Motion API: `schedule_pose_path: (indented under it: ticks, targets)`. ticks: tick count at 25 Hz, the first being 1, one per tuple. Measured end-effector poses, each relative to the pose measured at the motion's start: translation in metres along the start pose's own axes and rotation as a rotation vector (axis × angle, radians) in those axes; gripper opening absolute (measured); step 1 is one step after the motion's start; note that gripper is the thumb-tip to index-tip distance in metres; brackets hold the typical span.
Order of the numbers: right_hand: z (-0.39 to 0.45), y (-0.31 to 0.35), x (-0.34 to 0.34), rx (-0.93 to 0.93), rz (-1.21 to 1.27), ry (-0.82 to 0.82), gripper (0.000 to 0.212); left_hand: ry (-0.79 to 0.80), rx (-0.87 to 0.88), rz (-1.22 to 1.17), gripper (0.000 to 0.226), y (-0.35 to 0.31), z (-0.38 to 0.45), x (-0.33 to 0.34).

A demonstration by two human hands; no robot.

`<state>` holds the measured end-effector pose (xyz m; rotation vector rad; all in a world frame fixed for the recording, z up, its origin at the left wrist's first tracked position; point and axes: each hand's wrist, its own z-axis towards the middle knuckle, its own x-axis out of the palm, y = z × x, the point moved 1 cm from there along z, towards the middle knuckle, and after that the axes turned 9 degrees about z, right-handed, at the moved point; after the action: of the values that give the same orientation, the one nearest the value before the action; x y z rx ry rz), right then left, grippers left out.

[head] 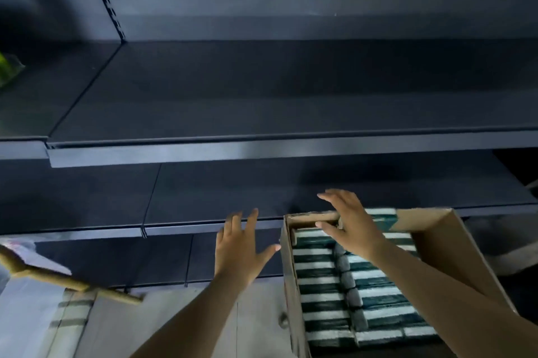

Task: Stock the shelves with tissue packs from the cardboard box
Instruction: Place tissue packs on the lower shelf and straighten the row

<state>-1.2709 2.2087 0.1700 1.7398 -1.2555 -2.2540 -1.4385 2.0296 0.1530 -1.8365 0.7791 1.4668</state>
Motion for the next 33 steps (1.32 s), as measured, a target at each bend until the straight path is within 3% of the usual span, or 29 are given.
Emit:
schedule_pose_path:
  ticks: [5, 10, 22, 27, 33]
  targets:
    - [-0.01, -0.036, 0.059, 0.09, 0.031, 0.116, 0.057, 0.127, 0.063, -0.064, 0.092, -0.006, 0.009, 0.064]
    - [-0.014, -0.062, 0.09, 0.138, -0.028, 0.095, 0.055, 0.17, 0.106, -0.137, 0.095, -0.017, 0.008, 0.097]
    - [-0.008, -0.086, 0.107, -0.015, -0.076, -0.042, 0.049, 0.126, -0.077, -0.273, 0.104, -0.018, 0.001, 0.114]
    - [-0.024, -0.068, 0.086, -0.138, -0.093, -0.068, 0.043, 0.057, -0.074, -0.152, 0.103, -0.024, -0.004, 0.096]
    - [-0.07, -0.022, 0.006, -0.25, -0.127, -0.175, 0.041, -0.076, -0.002, -0.022, 0.102, -0.042, -0.032, 0.035]
